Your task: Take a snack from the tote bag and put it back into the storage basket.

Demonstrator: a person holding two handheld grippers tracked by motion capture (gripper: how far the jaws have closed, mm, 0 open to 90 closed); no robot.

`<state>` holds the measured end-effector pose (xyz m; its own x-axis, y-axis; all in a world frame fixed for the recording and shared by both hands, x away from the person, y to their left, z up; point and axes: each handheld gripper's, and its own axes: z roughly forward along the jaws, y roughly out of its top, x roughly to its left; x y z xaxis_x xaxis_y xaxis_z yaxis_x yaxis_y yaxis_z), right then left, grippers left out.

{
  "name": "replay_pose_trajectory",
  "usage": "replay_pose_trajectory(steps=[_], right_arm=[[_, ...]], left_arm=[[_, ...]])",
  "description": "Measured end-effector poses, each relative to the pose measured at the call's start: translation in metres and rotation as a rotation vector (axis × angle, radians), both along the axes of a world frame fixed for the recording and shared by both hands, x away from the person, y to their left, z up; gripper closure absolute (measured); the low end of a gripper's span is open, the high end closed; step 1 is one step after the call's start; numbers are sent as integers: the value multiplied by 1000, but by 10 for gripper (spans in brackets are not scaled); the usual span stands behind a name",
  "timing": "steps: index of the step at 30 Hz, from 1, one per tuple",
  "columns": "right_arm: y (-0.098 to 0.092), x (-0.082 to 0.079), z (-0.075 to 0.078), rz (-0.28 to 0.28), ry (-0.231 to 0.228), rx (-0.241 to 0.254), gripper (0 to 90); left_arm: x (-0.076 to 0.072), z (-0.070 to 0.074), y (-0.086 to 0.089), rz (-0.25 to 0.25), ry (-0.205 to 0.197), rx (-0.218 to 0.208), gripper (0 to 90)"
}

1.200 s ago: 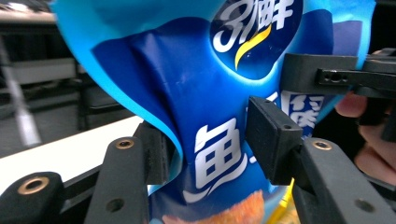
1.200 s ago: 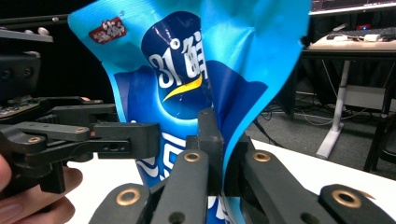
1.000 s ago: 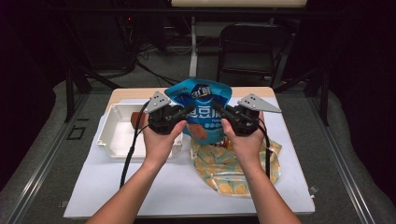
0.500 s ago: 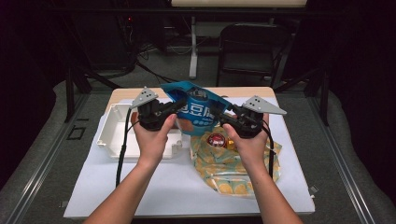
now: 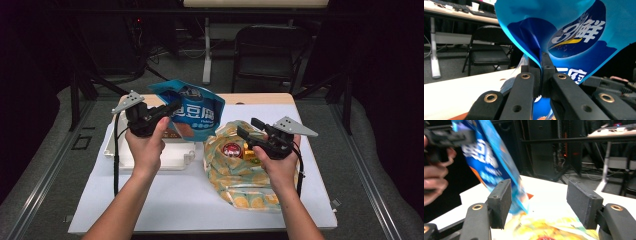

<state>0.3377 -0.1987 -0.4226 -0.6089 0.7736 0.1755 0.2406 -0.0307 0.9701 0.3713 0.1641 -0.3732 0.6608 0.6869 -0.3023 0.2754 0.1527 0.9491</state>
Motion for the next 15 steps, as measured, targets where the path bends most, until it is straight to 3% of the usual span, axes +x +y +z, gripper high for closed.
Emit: replay_pose_trajectory(steps=[6, 15], right_arm=[[-18, -6, -18, -44, 26, -22, 356], [-45, -17, -52, -119, 79, -8, 344]], left_arm=[[-2, 0, 19, 27, 1, -24, 900], [-5, -4, 51, 82, 4, -42, 900]])
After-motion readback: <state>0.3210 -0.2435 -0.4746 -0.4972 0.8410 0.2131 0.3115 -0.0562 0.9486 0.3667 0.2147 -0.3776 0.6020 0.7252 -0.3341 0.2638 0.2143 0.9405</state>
